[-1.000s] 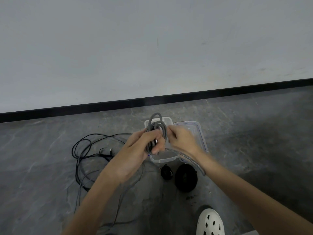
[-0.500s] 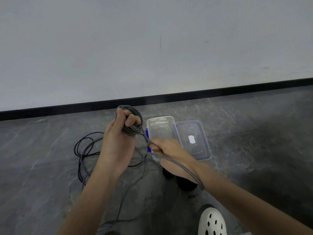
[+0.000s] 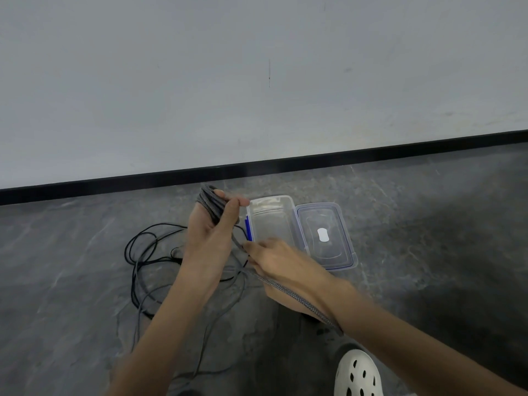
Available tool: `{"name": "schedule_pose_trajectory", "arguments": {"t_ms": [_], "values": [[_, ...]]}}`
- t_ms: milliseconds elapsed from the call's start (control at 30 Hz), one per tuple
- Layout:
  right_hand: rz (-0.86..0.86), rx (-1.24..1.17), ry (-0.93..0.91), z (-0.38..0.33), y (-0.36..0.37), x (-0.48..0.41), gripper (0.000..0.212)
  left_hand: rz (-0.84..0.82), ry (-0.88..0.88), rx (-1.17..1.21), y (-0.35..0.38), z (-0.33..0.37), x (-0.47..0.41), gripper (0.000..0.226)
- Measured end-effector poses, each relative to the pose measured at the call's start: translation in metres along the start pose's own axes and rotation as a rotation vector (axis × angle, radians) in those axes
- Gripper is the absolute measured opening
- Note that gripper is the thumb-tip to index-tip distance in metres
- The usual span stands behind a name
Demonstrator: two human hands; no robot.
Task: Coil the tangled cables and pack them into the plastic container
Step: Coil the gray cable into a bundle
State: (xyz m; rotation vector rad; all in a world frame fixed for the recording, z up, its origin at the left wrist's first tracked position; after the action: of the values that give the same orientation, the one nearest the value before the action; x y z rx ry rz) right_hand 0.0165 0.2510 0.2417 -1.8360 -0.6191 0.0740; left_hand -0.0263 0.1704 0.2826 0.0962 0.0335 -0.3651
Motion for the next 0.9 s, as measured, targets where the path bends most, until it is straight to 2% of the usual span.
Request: {"name": "schedule_pose_trajectory", "arguments": {"t_ms": [167,300,433,600,700,900], "values": [[0.033,0.093,-0.061,-0.016,-0.011,0.006,0.033,0.011,-0.029,-0.261,0.000,0.003,0.002,0.017],[-0.017,0.140,-0.106,-0.024,-0.018,0.014,0.026,-0.121,-0.086,-0.543,0.010,0.000,0.002,0.013],[-0.043,0.139,-0.104,-0.022,-0.029,0.026,0.024,-0.239,-0.145,-0.724,0.013,-0.005,0.001,0.028],[-0.080,0.022,-0.046,-0.015,-0.039,0.035,0.024,-0.343,-0.190,-0.775,0.029,-0.012,0.010,0.027],[-0.081,-0.134,-0.026,-0.009,-0.042,0.037,0.025,-0.394,-0.191,-0.775,0.034,-0.013,0.011,0.033],[-0.047,-0.320,0.026,0.006,-0.053,0.040,0.013,-0.470,-0.242,-0.749,0.035,-0.018,0.014,0.029]]}}
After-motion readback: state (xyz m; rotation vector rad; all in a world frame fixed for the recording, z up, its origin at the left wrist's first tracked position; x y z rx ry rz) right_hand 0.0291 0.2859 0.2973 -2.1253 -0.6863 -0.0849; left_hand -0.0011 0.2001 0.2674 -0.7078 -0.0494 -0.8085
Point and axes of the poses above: each hand's wrist, its own x-axis away from the middle knuckle, its own y-axis out of the palm, z = x × y, the point moved 8 cm from there along -x, towards the middle knuckle, and after that the axes turned 11 degrees about -z, right-handed, at the moved point
